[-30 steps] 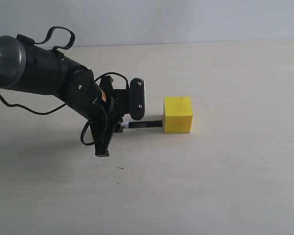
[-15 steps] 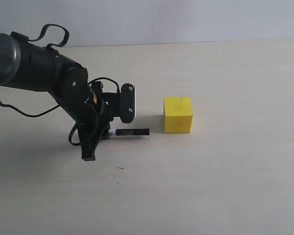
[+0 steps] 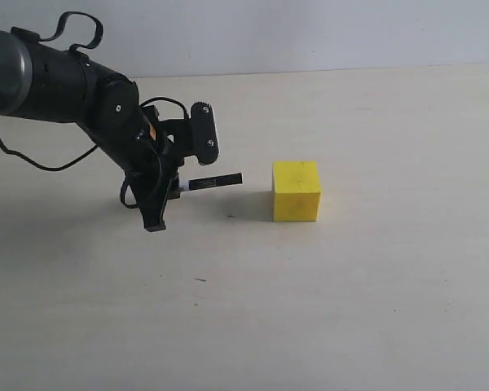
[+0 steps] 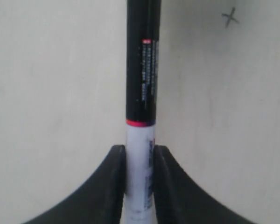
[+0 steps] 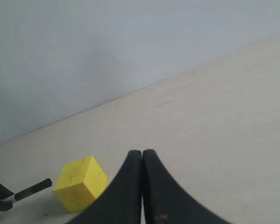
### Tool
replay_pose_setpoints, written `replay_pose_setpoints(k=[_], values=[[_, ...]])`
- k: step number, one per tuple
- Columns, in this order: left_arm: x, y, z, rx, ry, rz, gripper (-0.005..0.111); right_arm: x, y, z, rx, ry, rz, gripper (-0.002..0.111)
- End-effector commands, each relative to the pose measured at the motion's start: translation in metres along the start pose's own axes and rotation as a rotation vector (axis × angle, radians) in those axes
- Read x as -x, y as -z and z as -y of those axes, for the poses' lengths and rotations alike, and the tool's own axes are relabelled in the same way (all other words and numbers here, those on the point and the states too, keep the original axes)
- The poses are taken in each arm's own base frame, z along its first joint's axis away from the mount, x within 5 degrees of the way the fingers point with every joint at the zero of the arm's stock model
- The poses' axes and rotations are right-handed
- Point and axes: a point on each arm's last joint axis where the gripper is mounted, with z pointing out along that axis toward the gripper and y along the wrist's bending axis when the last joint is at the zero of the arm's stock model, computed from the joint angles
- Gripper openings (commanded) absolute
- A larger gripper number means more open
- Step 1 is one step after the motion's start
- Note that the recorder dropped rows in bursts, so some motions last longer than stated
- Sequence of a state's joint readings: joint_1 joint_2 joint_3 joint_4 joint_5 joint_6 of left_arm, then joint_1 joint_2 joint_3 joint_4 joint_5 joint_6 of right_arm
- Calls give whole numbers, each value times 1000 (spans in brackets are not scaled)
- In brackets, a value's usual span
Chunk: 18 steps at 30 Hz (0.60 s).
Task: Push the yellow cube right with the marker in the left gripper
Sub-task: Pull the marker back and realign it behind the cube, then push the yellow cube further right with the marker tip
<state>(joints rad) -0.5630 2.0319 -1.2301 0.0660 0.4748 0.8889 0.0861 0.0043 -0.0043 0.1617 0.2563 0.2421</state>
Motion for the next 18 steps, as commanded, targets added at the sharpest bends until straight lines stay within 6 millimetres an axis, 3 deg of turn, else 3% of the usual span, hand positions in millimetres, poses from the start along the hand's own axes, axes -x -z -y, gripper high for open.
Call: replay_pose_setpoints(k=[1,5,12,15,18], values=[[4,-8,3,-35,-11,-24,0,0,0,1,-3,7,18,0],[15,-8,8,-42,-45,-17,0,0,0,1,-3,7,18,0],[69,7,22,-1,-173,72,0,0,0,1,-3,7,18,0],[74,13,18,-17,-147,58,0,0,0,1,-3,7,18,0],[64,13,15,-50,-120,16,0,0,0,1,-3,7,18,0]])
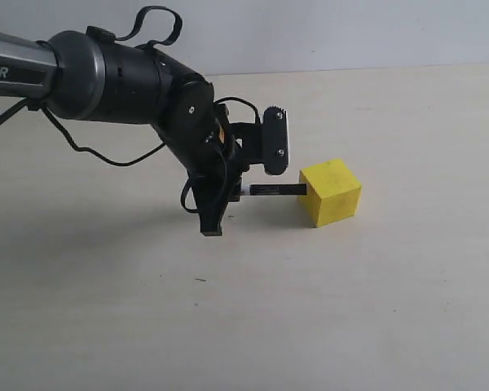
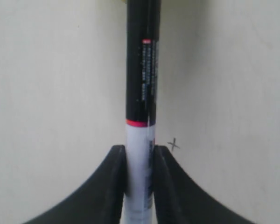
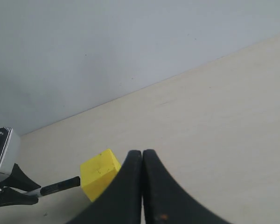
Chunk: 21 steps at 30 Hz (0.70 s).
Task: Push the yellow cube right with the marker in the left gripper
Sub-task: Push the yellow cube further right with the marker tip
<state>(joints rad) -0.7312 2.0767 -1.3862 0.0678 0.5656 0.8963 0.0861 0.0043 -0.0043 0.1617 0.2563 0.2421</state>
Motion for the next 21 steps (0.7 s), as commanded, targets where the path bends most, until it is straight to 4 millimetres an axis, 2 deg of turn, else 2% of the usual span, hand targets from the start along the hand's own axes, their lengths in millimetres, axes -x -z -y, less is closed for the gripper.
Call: replay_pose_setpoints(k=[1,6,11,14,17,21], values=[[-12,4,-3,-54,52,-57,0,0,0,1,-3,7,18,0],[-14,-4,-3,-58,73,-63,0,0,0,1,-3,7,18,0],[11,-22,2,-15,24,0,0,0,0,1,-3,7,18,0],[30,-20,2,-12,-14,10,0,0,0,1,-3,7,18,0],[30,-15,-1,-36,-8,-17,0,0,0,1,-3,7,18,0],[15,-13,-3,-78,14,-121,0,0,0,1,-3,7,18,0]])
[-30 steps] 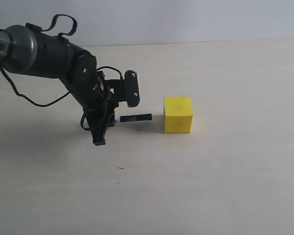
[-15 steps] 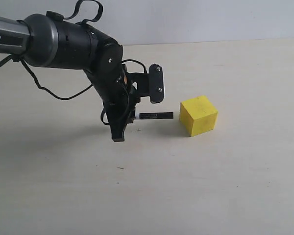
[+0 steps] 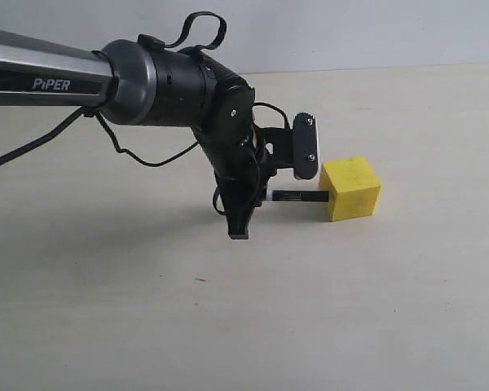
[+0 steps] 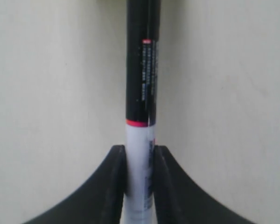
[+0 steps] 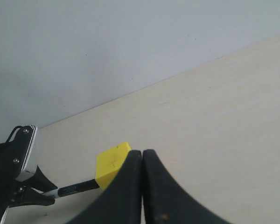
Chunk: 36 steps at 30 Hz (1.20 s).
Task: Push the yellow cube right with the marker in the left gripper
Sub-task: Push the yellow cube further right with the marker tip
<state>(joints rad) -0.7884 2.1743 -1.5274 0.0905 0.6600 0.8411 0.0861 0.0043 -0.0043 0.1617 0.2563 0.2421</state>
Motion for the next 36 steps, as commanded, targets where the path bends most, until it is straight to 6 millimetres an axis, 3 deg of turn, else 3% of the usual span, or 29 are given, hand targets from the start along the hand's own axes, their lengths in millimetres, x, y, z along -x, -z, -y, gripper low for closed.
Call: replay_pose_setpoints(k=[1,6,11,15,23,27,34,36], values=[[-18,3,-4,-48,43,-109,0,0,0,1,-3,7,18,0],[-19,1,-9,-16,72,-93,0,0,0,1,-3,7,18,0],[5,-6,-12,96,67,42,0,0,0,1,-3,7,18,0],[19,-12,-8,87,53,53,0,0,0,1,-3,7,18,0],[-2,-11,-4,-17,41,-115,0,0,0,1,-3,7,18,0],[-4,-11,-7,-6,53,-109,0,0,0,1,-3,7,18,0],[36,-9,4,90,17,73,0,0,0,1,-3,7,18,0],[38,-9,7,88,-10,58,0,0,0,1,-3,7,18,0]])
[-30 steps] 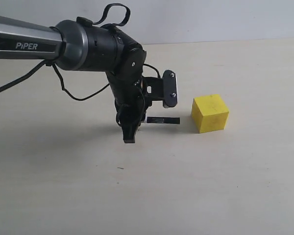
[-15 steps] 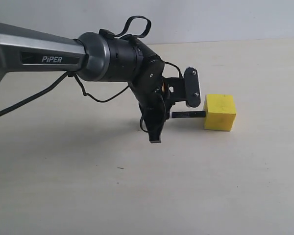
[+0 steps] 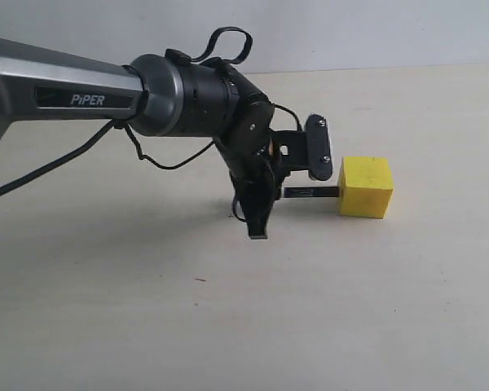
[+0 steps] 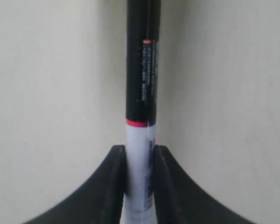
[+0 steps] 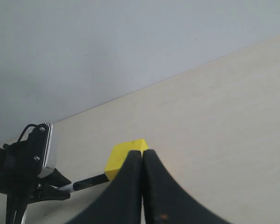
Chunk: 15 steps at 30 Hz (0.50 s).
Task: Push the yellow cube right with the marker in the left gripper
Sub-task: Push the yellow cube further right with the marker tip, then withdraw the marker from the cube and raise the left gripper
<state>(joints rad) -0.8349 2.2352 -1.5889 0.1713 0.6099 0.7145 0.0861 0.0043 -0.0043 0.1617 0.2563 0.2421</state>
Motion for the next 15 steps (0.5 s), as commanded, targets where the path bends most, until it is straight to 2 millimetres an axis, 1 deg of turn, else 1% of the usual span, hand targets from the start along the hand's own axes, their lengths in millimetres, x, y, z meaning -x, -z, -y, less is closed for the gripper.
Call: replay_pose_setpoints(k=[1,2,4,6,7,9,11,15], values=[[14,5,7,15,-23,28,0,0,0,1,-3,7,18,0],[8,5,5,-3,-11,-1,0,0,0,1,-3,7,18,0],[2,4,4,-23,4,-31,0,0,0,1,-3,7,18,0],[0,4,-1,-5,14,-15,0,0,0,1,-3,7,18,0],[1,4,-3,13,16,4,0,0,0,1,-3,7,18,0],[8,3,-12,95,55,111,0,0,0,1,-3,7,18,0],[11,1,-14,116,64,140,0,0,0,1,-3,7,18,0],[1,4,-8,37,76,37,0,0,0,1,-3,7,18,0]])
